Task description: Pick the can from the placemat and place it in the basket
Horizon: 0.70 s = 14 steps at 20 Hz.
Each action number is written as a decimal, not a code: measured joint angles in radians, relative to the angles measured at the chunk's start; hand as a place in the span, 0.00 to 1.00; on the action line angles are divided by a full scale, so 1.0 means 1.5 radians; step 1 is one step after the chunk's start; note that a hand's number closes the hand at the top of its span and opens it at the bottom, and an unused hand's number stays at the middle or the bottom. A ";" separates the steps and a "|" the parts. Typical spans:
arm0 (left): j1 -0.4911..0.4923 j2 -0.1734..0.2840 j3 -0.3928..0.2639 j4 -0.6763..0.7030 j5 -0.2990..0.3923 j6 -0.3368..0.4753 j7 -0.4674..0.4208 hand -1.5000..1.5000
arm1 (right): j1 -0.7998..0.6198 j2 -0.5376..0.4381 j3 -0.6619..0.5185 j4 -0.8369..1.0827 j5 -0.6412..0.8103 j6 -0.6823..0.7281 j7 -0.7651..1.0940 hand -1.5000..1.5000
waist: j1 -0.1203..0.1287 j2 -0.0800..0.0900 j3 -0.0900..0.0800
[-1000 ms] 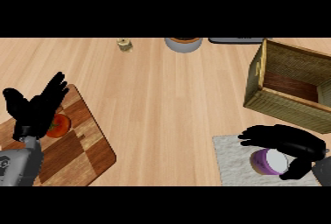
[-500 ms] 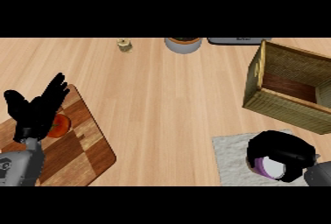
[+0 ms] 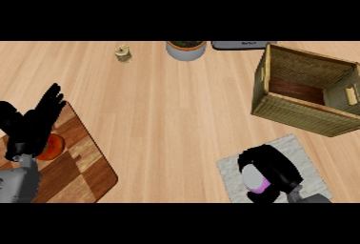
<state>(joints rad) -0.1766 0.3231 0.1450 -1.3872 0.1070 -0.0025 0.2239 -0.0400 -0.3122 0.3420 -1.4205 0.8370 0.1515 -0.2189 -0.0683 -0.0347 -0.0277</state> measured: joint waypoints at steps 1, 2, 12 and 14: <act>0.002 0.001 0.000 0.000 0.001 -0.002 0.000 0.50 | 0.010 0.026 0.010 -0.019 0.010 0.000 0.047 1.00 | 0.001 0.001 0.002; 0.001 0.001 -0.001 -0.002 0.002 -0.004 0.001 0.50 | 0.017 0.054 0.023 -0.038 0.022 0.000 0.096 1.00 | 0.005 0.003 0.004; 0.005 -0.006 -0.008 -0.006 0.002 -0.013 -0.007 0.50 | 0.095 0.194 0.235 -0.325 -0.017 -0.155 0.403 1.00 | 0.027 0.014 0.016; 0.001 -0.005 -0.007 -0.003 0.001 -0.015 -0.010 0.50 | 0.084 0.190 0.271 -0.369 0.029 -0.189 0.452 1.00 | 0.028 0.014 0.016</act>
<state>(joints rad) -0.1751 0.3160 0.1341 -1.3920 0.1091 -0.0253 0.2084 0.0858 -0.0278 0.7478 -1.9740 0.8812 -0.1317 0.4584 -0.0260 -0.0136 -0.0032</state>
